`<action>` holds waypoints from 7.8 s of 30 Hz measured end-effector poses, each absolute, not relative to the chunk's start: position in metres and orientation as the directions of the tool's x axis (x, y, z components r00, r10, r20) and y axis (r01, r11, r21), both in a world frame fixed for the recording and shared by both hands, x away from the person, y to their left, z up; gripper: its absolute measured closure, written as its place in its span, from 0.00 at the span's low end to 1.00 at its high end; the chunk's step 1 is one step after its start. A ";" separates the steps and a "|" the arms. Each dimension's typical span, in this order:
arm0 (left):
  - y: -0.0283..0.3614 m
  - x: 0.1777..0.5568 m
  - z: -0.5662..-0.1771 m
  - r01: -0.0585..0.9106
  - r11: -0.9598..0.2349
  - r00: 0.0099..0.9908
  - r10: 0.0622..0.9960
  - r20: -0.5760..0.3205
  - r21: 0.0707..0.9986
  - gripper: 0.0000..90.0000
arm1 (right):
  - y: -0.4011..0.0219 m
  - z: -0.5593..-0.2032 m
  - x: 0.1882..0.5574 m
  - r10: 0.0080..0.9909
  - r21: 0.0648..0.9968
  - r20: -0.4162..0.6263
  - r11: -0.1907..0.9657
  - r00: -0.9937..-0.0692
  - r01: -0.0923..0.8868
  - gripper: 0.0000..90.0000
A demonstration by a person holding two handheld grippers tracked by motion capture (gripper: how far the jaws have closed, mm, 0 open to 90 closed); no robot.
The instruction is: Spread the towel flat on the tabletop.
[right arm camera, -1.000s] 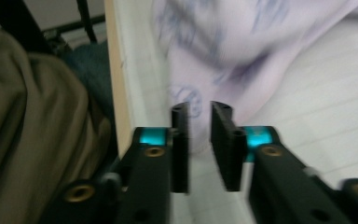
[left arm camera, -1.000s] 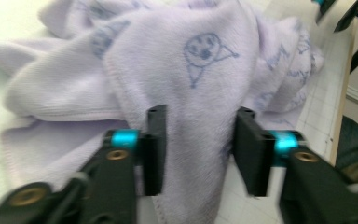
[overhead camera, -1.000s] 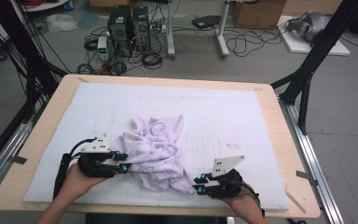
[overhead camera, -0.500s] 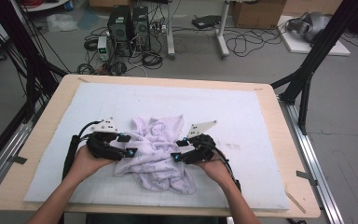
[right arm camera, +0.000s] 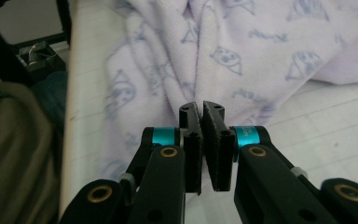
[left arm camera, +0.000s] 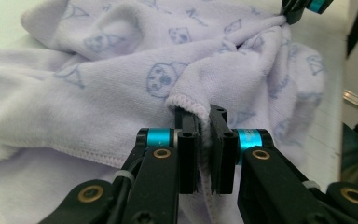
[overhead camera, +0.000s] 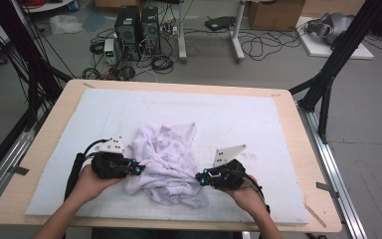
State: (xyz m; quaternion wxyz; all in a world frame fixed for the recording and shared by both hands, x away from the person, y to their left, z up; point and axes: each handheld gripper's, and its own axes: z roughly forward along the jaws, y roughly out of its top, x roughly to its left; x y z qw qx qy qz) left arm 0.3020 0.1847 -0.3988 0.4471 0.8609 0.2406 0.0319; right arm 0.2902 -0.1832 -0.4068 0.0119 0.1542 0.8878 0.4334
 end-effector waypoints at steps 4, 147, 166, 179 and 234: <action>0.183 0.280 -0.396 0.361 -0.490 0.901 0.402 -0.162 0.794 0.92 | -0.191 -0.408 0.262 0.260 0.763 0.129 0.590 -0.957 0.263 0.96; 0.200 0.442 -0.388 0.515 -0.356 0.651 0.754 -0.086 0.779 0.56 | -0.254 -0.377 0.429 0.670 0.769 0.044 0.451 -0.741 0.453 0.60; 0.204 0.331 -0.407 0.422 -0.419 0.797 0.594 -0.108 0.804 0.44 | -0.240 -0.399 0.321 0.512 0.780 0.055 0.513 -0.857 0.357 0.51; 0.193 0.318 -0.439 0.391 -0.537 0.862 0.498 -0.093 0.747 0.81 | -0.229 -0.443 0.292 0.470 0.702 0.088 0.597 -0.879 0.389 0.56; 0.209 0.298 -0.408 0.395 -0.423 0.809 0.581 -0.090 0.816 0.47 | -0.233 -0.410 0.298 0.470 0.798 0.070 0.503 -0.880 0.332 0.58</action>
